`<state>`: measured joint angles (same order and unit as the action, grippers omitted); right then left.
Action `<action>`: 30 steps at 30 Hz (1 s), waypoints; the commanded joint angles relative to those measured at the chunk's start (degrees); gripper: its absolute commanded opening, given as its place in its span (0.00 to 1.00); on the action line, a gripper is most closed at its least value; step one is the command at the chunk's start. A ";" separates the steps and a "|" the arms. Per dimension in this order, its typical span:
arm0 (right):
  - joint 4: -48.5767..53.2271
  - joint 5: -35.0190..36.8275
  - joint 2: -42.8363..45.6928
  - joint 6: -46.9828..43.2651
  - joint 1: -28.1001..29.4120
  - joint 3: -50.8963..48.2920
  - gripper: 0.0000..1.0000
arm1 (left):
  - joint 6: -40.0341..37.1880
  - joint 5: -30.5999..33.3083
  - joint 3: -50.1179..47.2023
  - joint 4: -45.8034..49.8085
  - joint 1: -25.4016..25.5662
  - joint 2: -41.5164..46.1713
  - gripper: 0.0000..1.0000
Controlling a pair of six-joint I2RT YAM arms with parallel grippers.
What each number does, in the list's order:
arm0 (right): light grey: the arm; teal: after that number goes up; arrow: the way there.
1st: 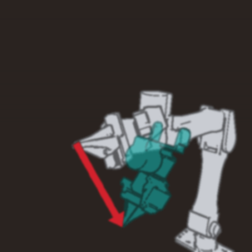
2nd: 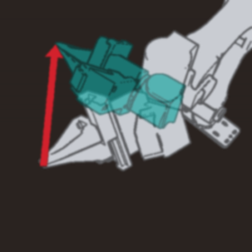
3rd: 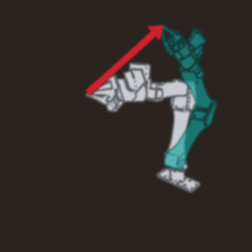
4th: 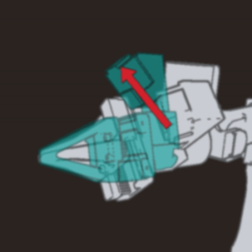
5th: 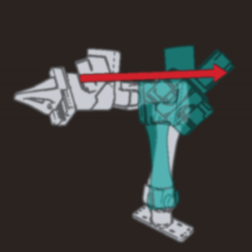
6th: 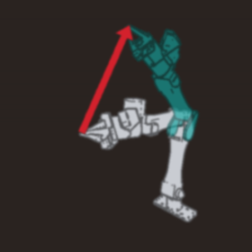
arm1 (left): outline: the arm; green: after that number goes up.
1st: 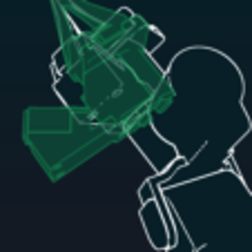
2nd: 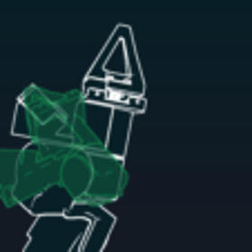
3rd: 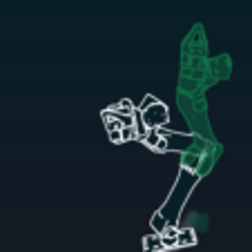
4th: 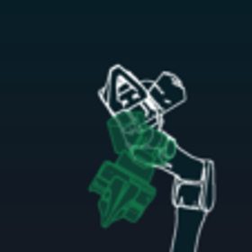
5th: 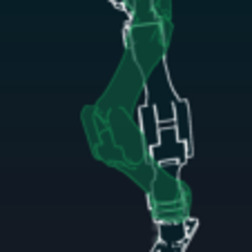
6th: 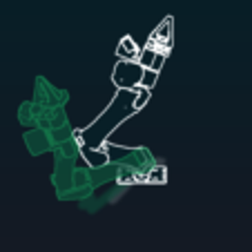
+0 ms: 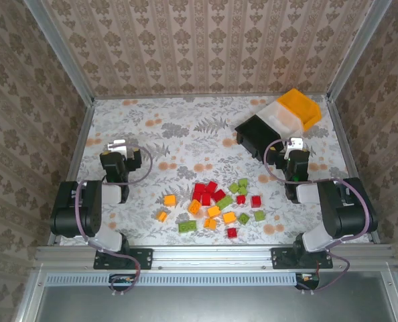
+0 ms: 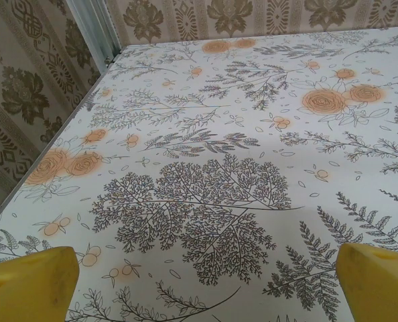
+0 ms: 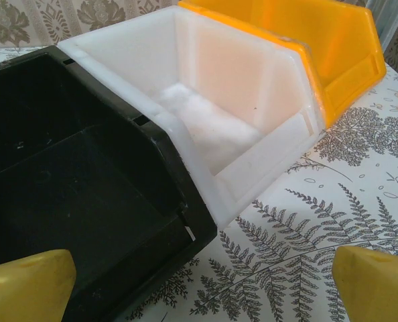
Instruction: Sort the legos into containers by color
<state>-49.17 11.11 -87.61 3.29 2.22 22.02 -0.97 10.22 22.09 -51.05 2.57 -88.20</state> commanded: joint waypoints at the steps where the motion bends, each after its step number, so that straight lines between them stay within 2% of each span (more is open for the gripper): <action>1: -1.35 0.05 -0.16 -0.41 0.24 0.59 1.00 | -1.32 -0.84 0.02 -0.98 -0.07 -0.32 1.00; 25: -0.94 0.08 0.43 0.32 -0.39 0.74 1.00 | -1.31 -0.94 -0.03 -1.11 -0.08 -0.28 1.00; 27: 4.38 1.10 3.72 0.45 -0.20 2.06 1.00 | -0.88 1.07 -0.11 -0.39 0.18 1.22 1.00; 30: 17.51 1.25 7.48 0.55 0.15 7.21 1.00 | -1.38 5.36 0.53 6.29 1.84 7.91 1.00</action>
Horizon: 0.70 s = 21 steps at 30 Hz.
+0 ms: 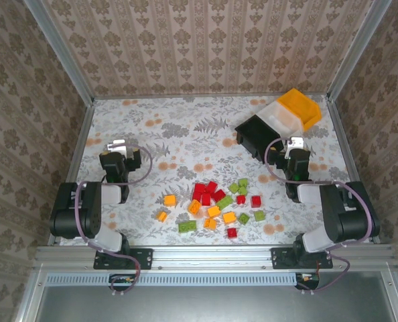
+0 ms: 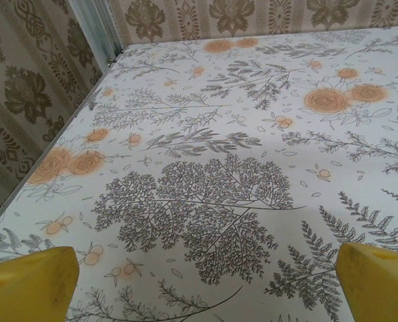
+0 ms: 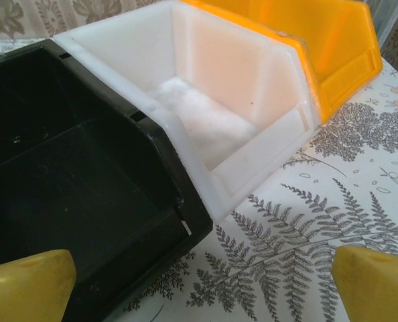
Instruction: Sort the legos into containers by color
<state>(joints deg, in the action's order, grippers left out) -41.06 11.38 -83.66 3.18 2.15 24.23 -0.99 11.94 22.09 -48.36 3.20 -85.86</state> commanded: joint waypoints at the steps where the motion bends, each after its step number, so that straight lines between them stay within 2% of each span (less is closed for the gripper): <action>1: 12.45 2.01 5.89 1.04 0.54 6.32 1.00 | -1.93 4.34 1.02 5.86 1.80 7.52 1.00; 3: 14.74 4.10 7.69 1.43 1.30 7.22 1.00 | -2.10 5.77 2.21 10.29 2.69 11.17 1.00; 7: 13.95 11.74 10.81 2.38 3.71 8.47 1.00 | 5.59 11.66 3.79 11.83 2.77 15.74 1.00; 9: 16.88 19.36 9.78 6.95 4.09 12.44 1.00 | 15.83 21.37 4.52 11.91 2.68 16.19 1.00; 10: 21.16 23.23 8.66 11.69 4.05 15.83 1.00 | 25.42 26.93 5.49 16.53 2.64 17.27 1.00; 11: 26.10 25.55 7.61 16.57 3.88 19.04 1.00 | 35.09 29.61 6.48 23.76 2.38 19.01 1.00; 12: 34.15 24.93 6.50 21.62 3.38 22.68 1.00 | 45.46 30.26 7.77 33.24 1.68 21.31 1.00; 13: 42.48 22.86 5.54 27.13 2.73 26.70 1.00 | 53.86 28.81 8.96 41.53 0.30 23.31 1.00; 14: 49.20 22.17 4.51 31.52 2.36 29.79 1.00 | 57.24 25.77 9.29 44.47 -1.33 24.51 1.00; 15: 50.76 17.25 2.73 31.12 1.50 31.96 1.00 | 56.19 20.10 8.39 42.54 -3.51 25.37 1.00; 16: 49.74 10.53 1.42 27.35 0.86 32.87 1.00 | 54.78 16.25 7.42 39.95 -5.11 26.09 1.00; 21: 40.67 -4.57 -1.62 24.84 0.92 32.14 1.00 | 51.73 4.57 3.39 30.29 -8.03 28.87 1.00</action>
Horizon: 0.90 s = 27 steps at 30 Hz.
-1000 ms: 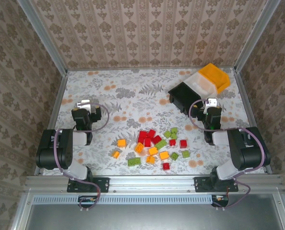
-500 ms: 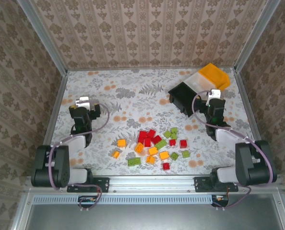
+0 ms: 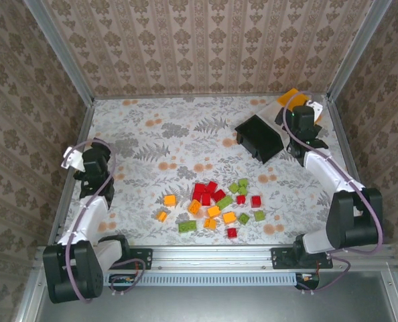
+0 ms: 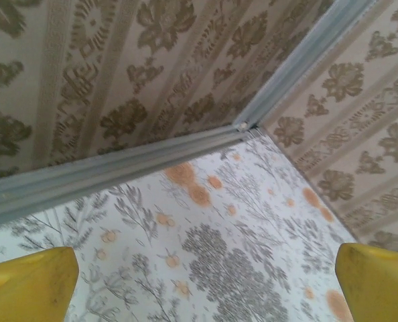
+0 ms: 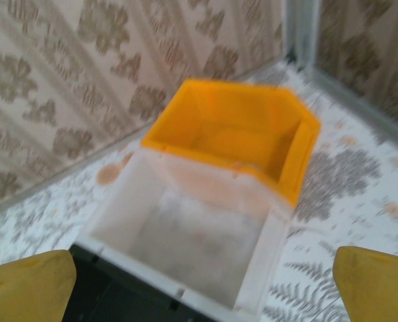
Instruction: Sort the legos into containers by color
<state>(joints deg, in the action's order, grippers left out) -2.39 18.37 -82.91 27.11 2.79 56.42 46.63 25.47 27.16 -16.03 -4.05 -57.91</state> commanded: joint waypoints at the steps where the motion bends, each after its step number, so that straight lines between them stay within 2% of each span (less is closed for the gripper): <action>1: 3.87 -13.26 -3.91 0.29 0.50 2.07 1.00 | 3.51 -11.01 -1.03 -1.50 -0.69 0.96 1.00; 5: 9.18 -19.61 -10.85 -2.95 1.39 9.67 1.00 | 0.35 -15.93 4.97 6.97 1.41 -0.58 1.00; 12: 19.64 -13.04 -20.75 -7.98 2.07 21.77 0.97 | -4.40 -20.50 14.13 21.77 11.01 -5.11 0.99; 17: 27.14 -10.04 -28.33 -12.00 2.05 29.74 0.93 | -3.48 -25.16 14.81 23.45 14.34 -8.11 0.99; 21: 29.12 -10.90 -31.71 -13.62 1.78 32.09 0.83 | -3.68 -27.17 15.52 25.15 15.85 -10.51 0.99; 27: 30.48 -11.33 -34.42 -14.53 1.78 33.63 0.63 | -3.25 -28.35 15.05 25.88 16.13 -10.80 1.00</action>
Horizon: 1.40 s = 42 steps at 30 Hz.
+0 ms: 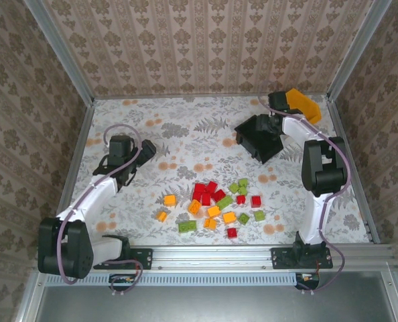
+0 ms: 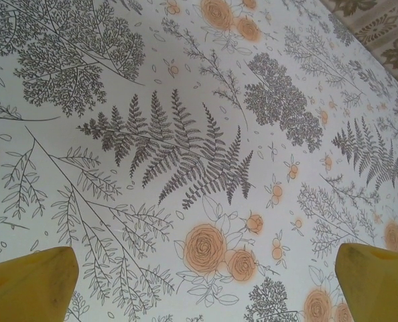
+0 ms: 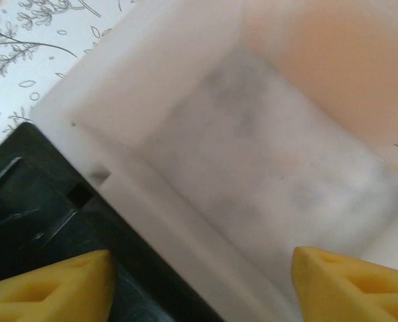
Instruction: Sort the legos into containers by color
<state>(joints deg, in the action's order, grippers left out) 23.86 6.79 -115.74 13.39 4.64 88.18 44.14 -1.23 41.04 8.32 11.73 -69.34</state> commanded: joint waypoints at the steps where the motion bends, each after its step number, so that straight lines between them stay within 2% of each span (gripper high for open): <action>1: 4.63 -0.14 -2.20 -0.82 -0.07 2.27 0.58 | -0.73 -1.73 1.02 1.64 0.46 0.93 1.00; 5: 5.82 -1.16 -3.63 -0.61 0.45 3.12 0.42 | -0.96 -1.59 0.75 2.13 0.74 2.09 1.00; 17: 10.16 -2.29 -6.36 2.29 2.86 6.04 0.18 | -1.03 -1.58 -1.14 4.40 1.50 5.51 1.00; 19: 10.27 -2.64 -6.18 3.66 3.66 5.92 0.09 | -1.02 -1.39 -1.41 5.13 1.55 6.61 1.00; 20: 9.67 -2.73 -5.72 4.46 4.46 5.33 0.00 | -1.01 -1.31 -1.65 5.37 1.56 7.16 1.00; 27: 8.05 -1.32 -3.47 11.72 13.50 4.29 0.00 | -0.05 -2.02 -3.22 6.88 1.80 11.82 1.00; 37: 10.90 6.66 -5.79 25.14 28.27 8.21 0.00 | 0.17 -2.27 -4.75 9.57 1.90 15.98 1.00; 42: 11.87 8.88 -6.45 29.80 32.70 9.50 0.00 | -0.50 -1.81 -5.47 10.19 1.81 17.95 1.00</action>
<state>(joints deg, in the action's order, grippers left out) 32.82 14.33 -120.66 36.42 36.25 95.70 44.14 -2.83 36.32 16.84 13.17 -52.93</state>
